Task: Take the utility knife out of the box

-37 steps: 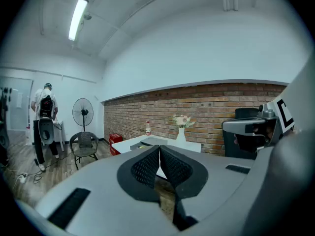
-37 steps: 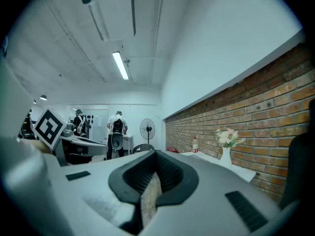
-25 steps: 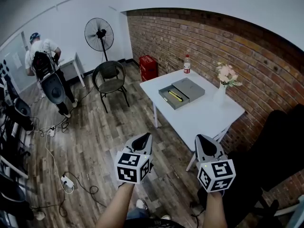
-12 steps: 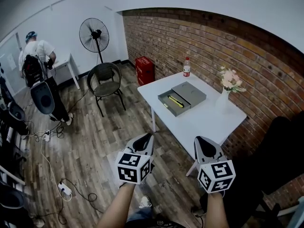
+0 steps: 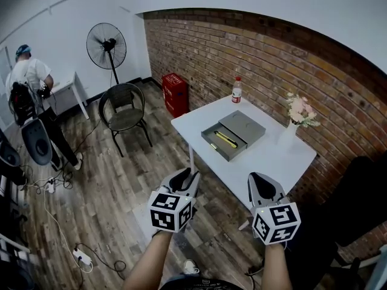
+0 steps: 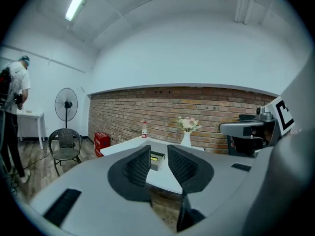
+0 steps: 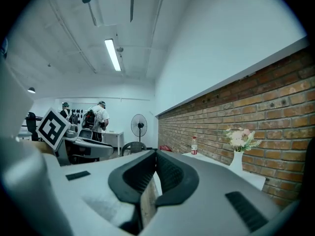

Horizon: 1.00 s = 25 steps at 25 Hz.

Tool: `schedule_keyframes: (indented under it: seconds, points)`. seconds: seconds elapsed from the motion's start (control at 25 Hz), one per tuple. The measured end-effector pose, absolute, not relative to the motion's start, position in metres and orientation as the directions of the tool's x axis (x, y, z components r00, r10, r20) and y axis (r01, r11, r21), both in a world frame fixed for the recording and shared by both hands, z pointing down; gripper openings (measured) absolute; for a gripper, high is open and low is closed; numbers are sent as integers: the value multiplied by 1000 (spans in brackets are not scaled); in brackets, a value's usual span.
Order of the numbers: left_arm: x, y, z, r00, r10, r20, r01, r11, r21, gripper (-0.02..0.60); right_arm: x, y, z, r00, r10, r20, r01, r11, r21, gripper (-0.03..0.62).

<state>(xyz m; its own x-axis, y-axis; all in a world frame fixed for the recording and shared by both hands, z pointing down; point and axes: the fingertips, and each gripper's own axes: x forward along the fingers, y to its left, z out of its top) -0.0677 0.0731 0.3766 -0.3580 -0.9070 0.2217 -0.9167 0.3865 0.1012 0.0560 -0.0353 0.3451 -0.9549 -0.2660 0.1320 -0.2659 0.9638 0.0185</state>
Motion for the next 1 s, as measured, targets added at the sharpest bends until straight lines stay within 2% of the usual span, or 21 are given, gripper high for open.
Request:
schedule_keyframes:
  seconds: [0.16,0.48,1.0]
  points:
    - [-101,71,377,-330,-919,217,-927,359,107,129,28,-33,343,-944,-298,139,-297,954,27,18]
    - [-151,57,383,-281,-938,203,-938,314,150,206,-12,-39,344,-927,-342,153,-340,940,43,18]
    - [-208,-3,400,-236,-940,246,-957,269,109,229,-66,-101,353,-918,-375,133,-377,926,10,18]
